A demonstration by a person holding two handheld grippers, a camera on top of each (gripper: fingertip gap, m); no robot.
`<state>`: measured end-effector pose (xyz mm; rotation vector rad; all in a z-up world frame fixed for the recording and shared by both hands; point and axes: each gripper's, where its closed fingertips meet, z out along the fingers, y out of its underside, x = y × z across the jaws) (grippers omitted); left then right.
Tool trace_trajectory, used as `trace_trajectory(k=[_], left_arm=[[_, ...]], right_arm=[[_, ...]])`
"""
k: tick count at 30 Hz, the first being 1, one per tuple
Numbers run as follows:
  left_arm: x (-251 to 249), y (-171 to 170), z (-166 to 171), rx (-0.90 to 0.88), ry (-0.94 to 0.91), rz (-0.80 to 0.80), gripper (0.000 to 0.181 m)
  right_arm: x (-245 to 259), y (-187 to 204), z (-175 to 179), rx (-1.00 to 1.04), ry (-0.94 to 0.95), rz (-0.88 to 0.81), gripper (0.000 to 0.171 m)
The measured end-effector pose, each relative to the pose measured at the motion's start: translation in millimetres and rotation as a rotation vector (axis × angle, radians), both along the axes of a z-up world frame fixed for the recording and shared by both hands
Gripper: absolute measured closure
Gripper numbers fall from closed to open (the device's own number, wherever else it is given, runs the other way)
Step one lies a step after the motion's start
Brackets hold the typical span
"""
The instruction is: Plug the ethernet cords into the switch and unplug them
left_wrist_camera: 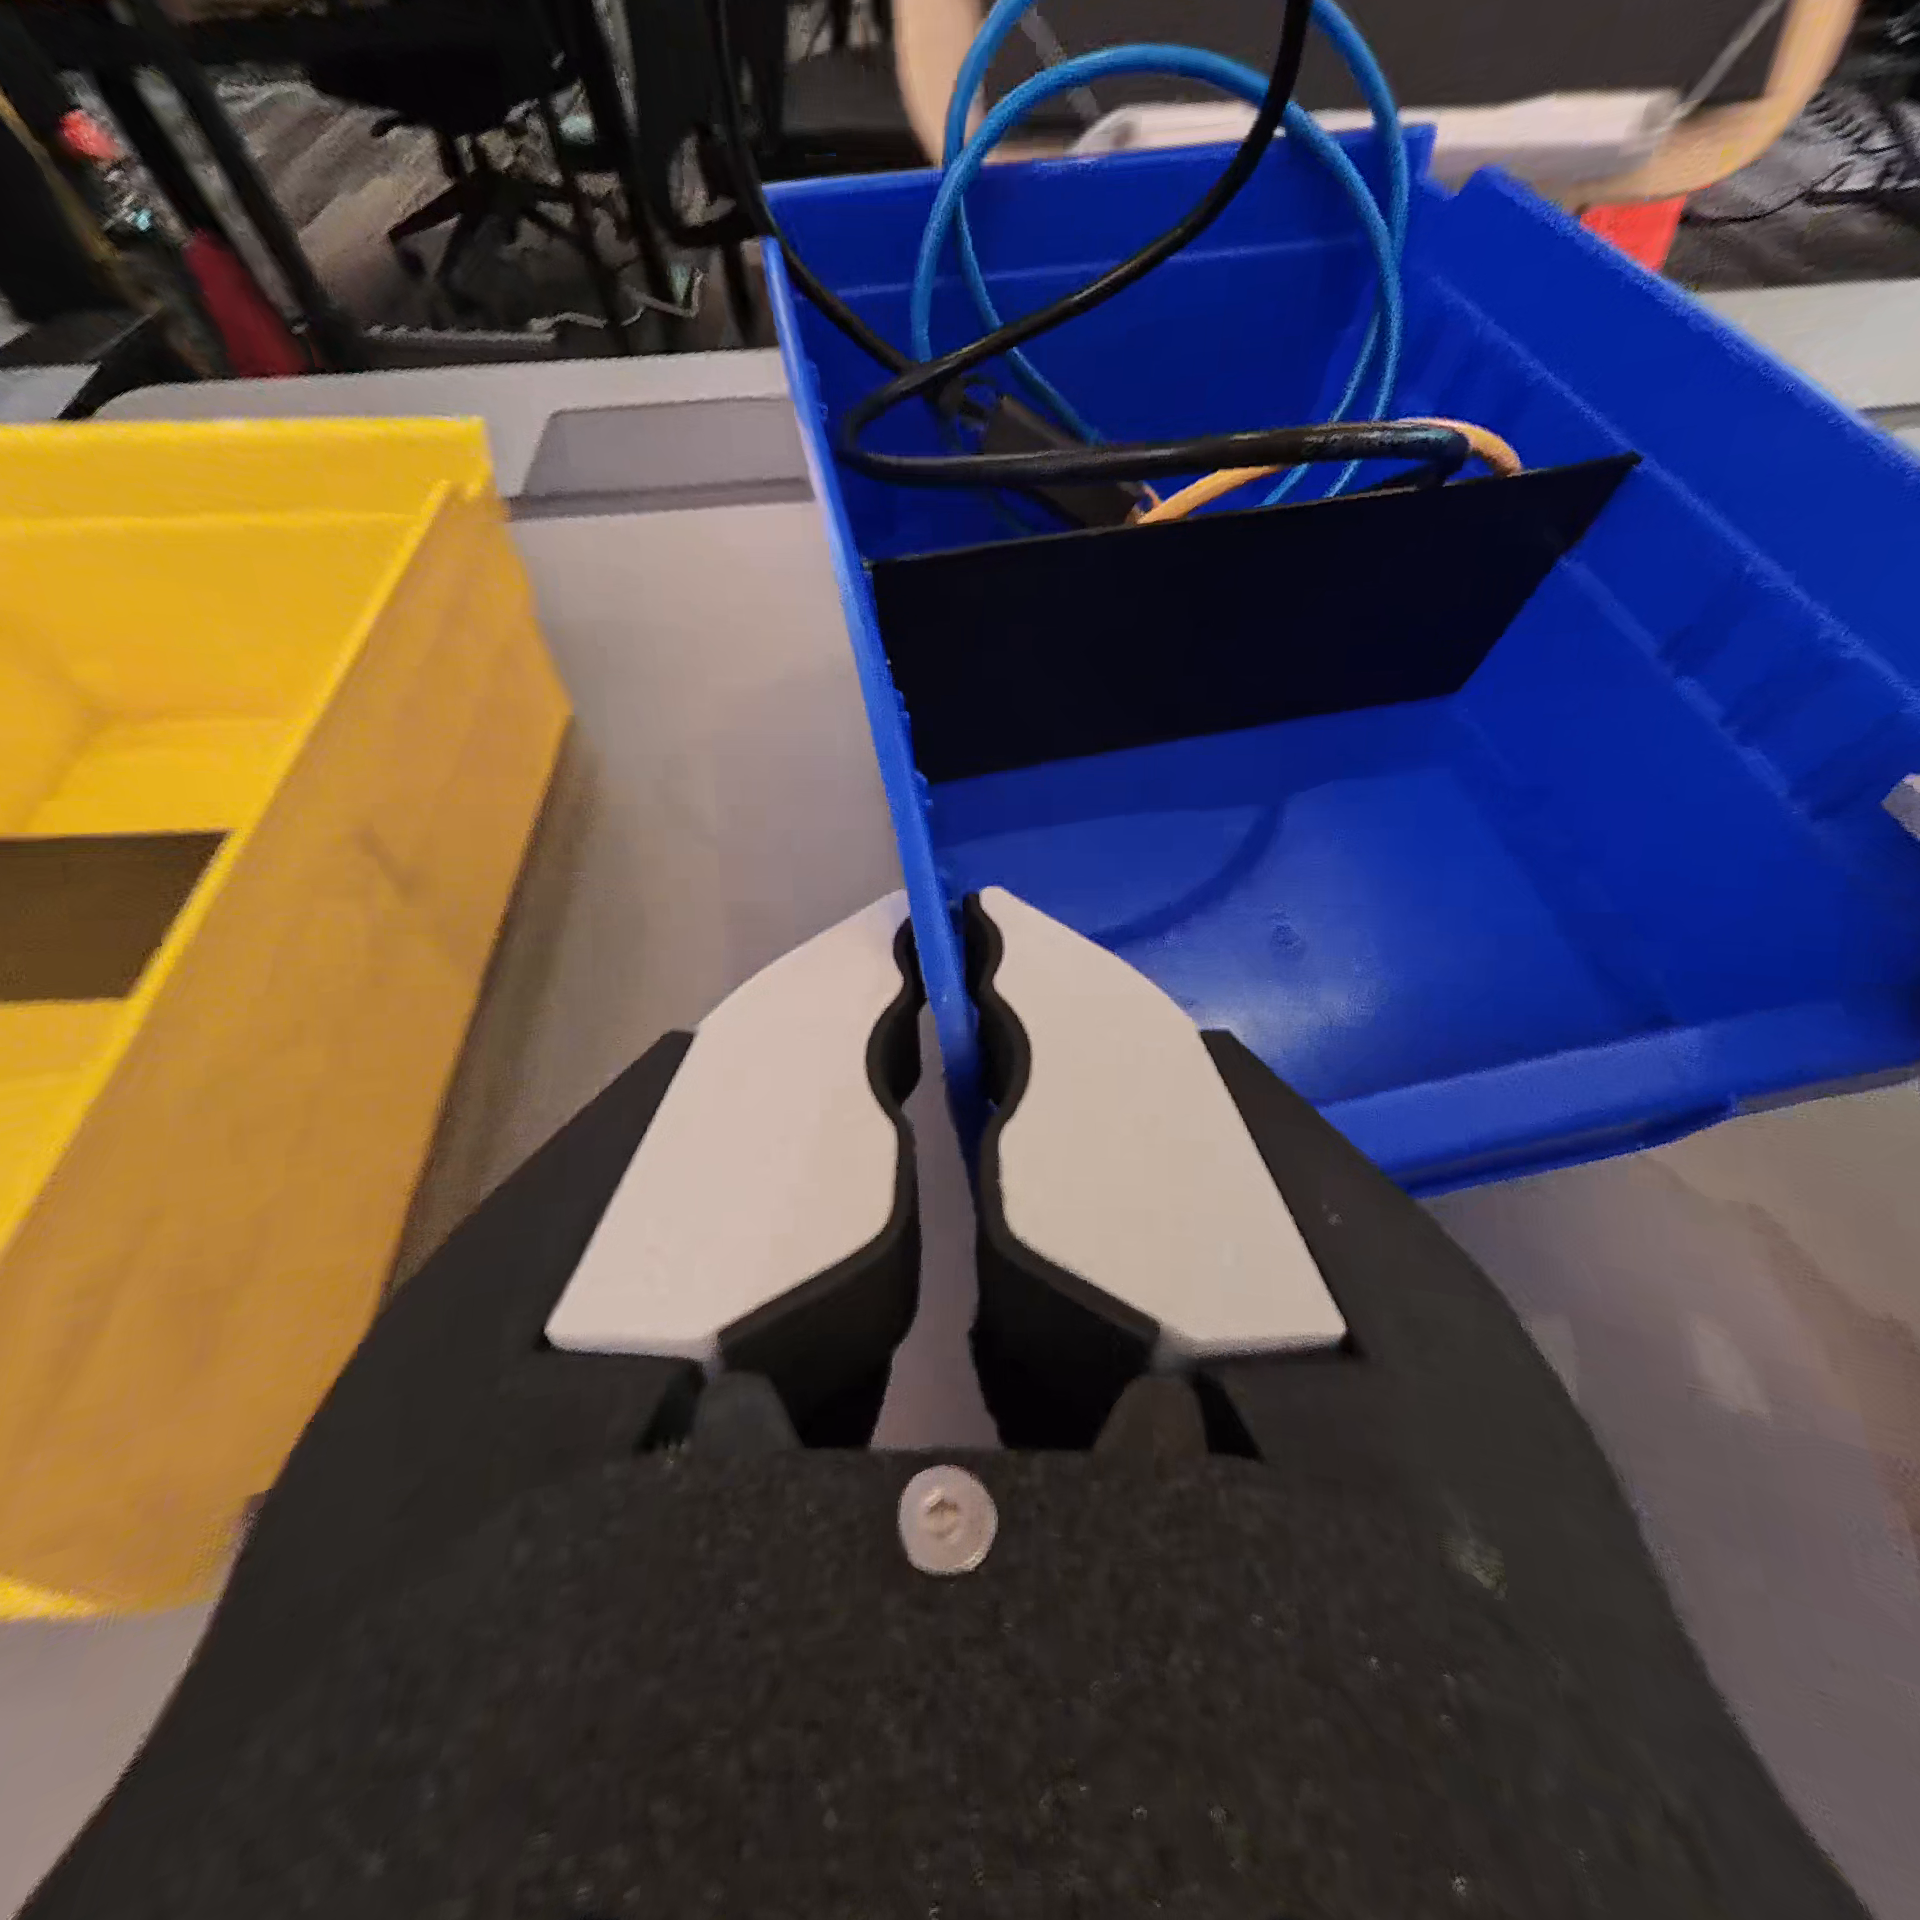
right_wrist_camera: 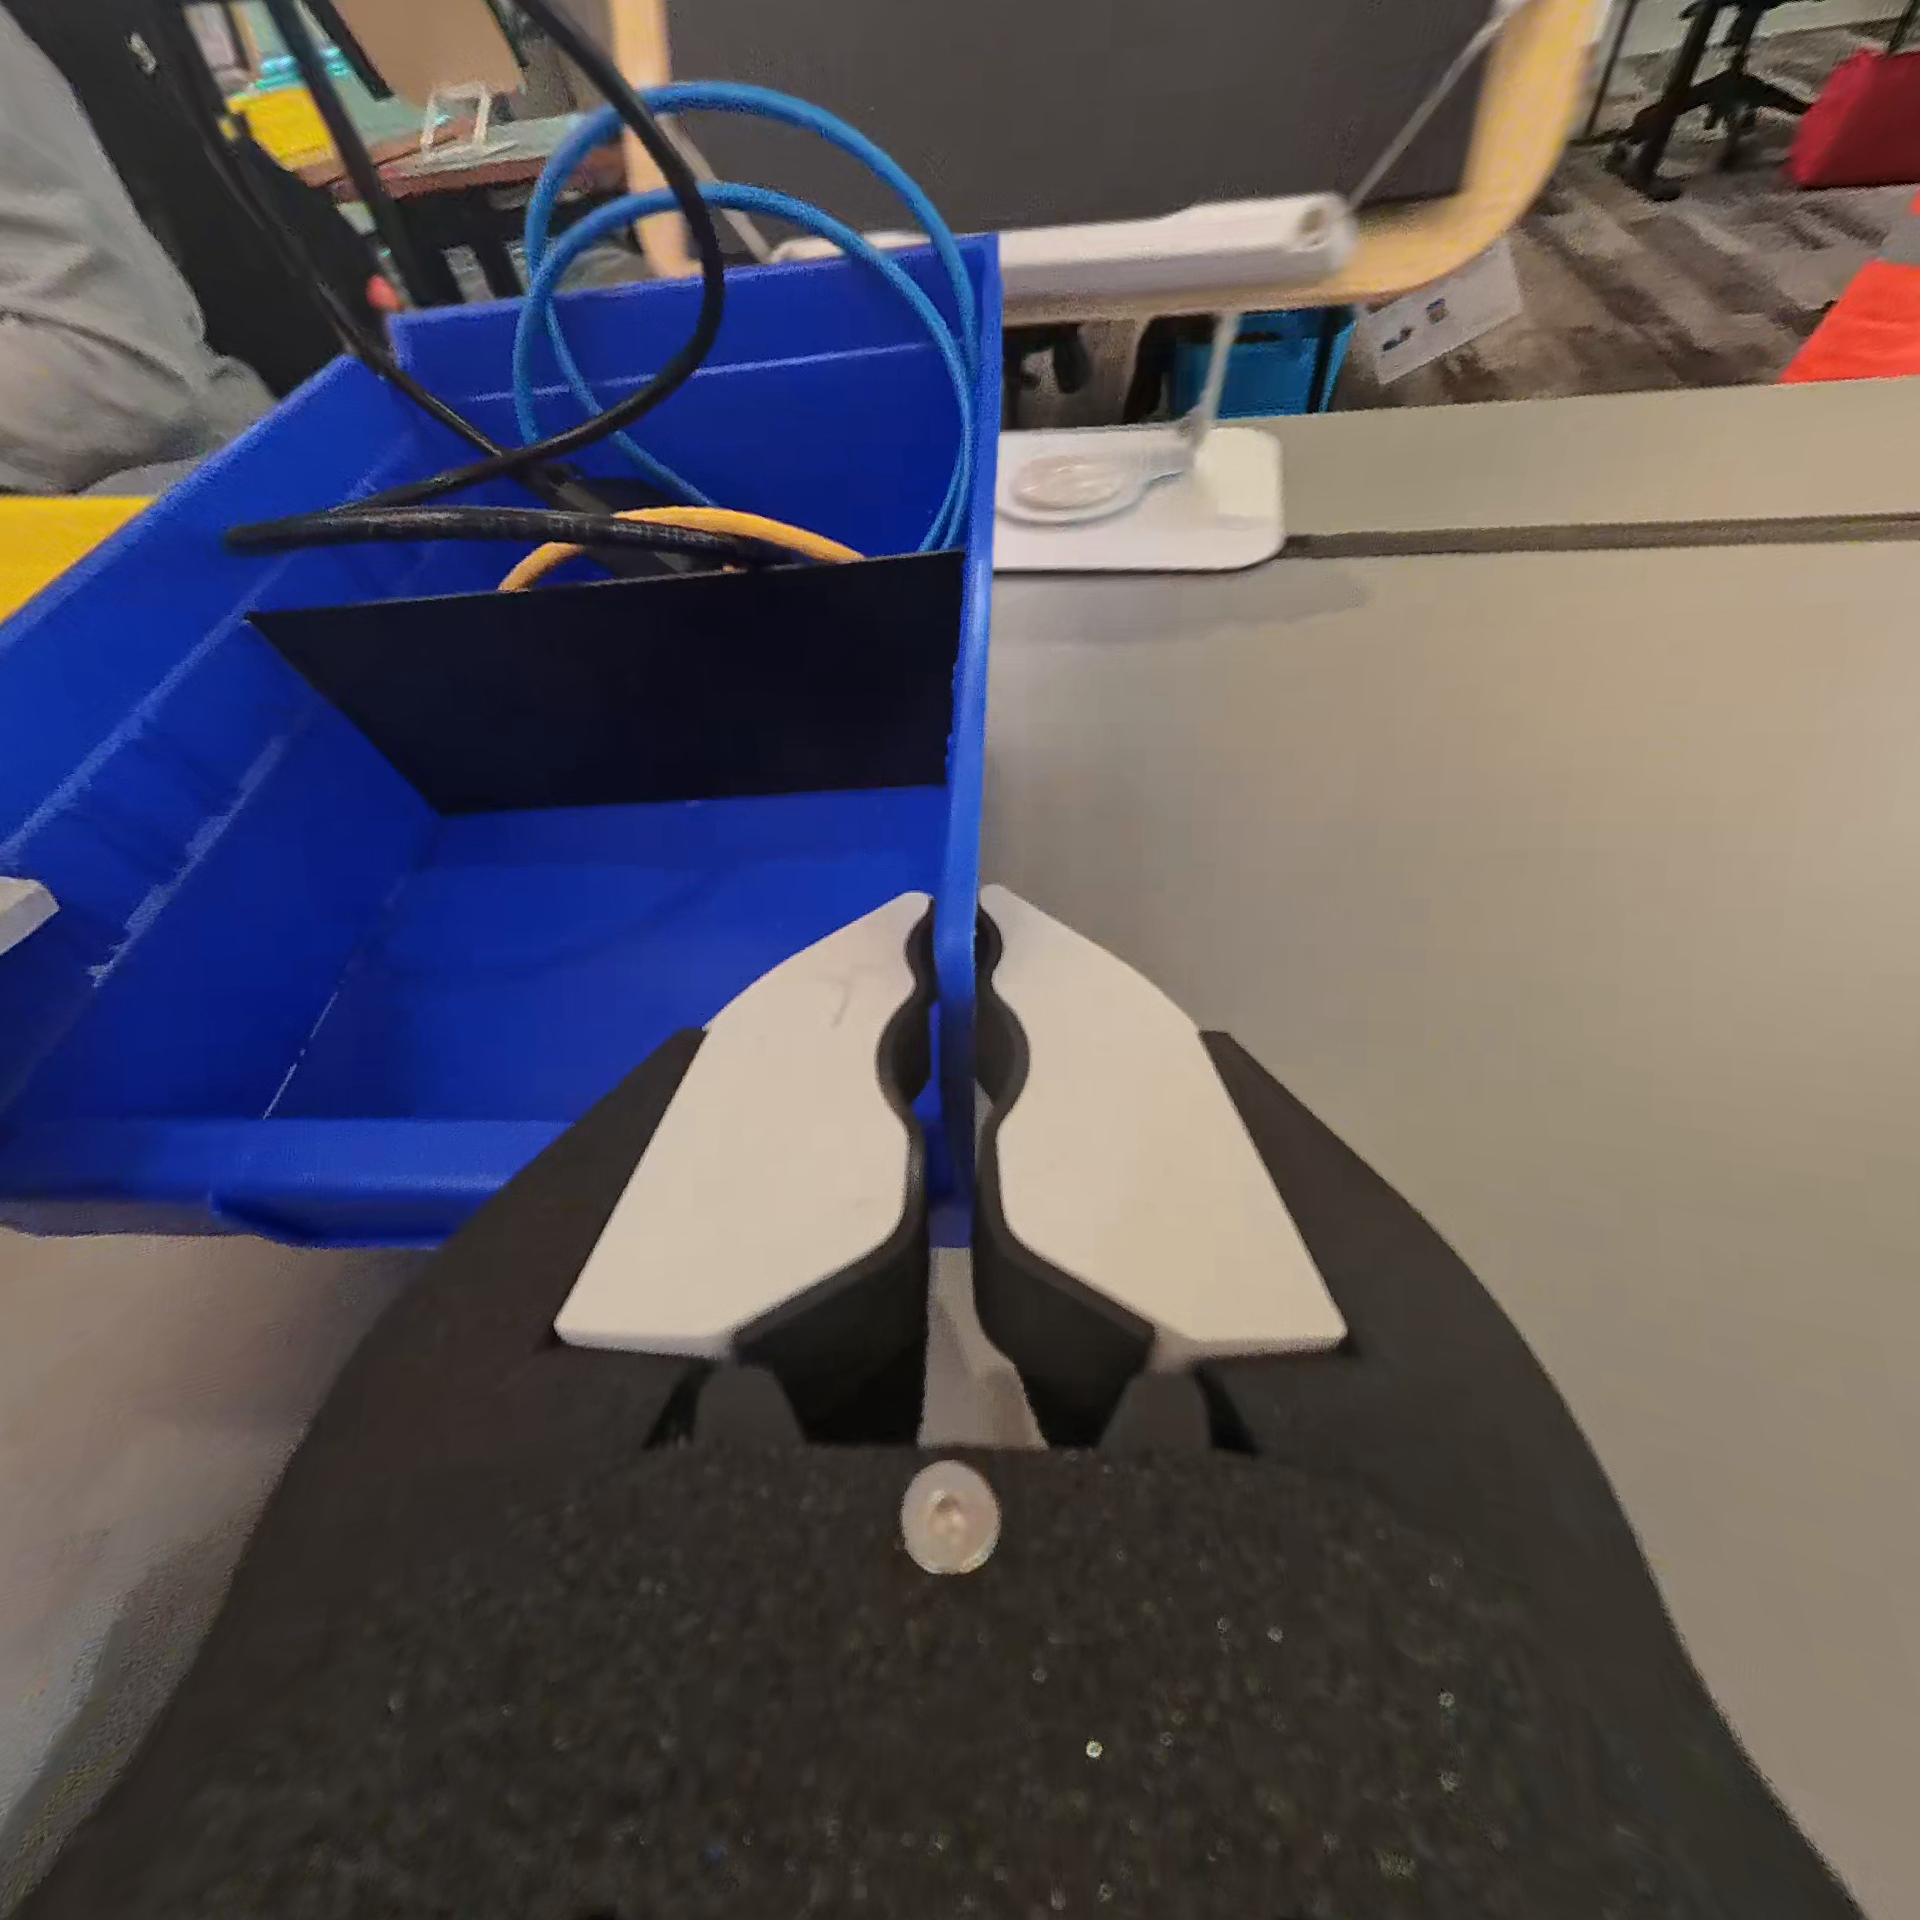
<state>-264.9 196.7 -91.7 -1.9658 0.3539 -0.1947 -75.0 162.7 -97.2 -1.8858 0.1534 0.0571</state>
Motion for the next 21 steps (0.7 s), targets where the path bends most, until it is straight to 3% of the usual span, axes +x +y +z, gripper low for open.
trace_trajectory(k=[6,8,11,12,15,18,21], left_arm=[[-45.4,12.4,-32.9,-0.054,0.022,-0.003,0.175],[-44.2,8.8,-33.0,-0.044,0.029,-0.040,0.159],[-36.3,-6.0,-32.2,-0.062,0.050,-0.110,0.120],[-41.2,-12.0,-31.1,-0.057,0.081,-0.100,0.116],[-74.4,-36.9,-23.3,-0.063,0.156,0.000,0.128],[-107.9,-72.7,-4.6,-0.017,0.049,0.027,0.133],[-178.7,-90.4,-1.0,0.017,0.046,0.152,0.135]], right_arm=[[-44.9,14.9,-29.6,-0.055,-0.020,0.002,0.168],[-49.1,14.4,-30.5,-0.019,0.025,0.017,0.168],[-53.3,15.2,-30.3,-0.014,0.039,0.056,0.167],[-55.7,12.5,-31.0,-0.040,0.001,0.103,0.166],[-52.4,-14.9,-22.5,-0.059,-0.192,0.290,0.135],[-45.5,-60.6,-18.7,-0.071,-0.285,0.457,0.135],[-36.4,-99.4,-33.0,-0.124,-0.286,0.540,0.135]])
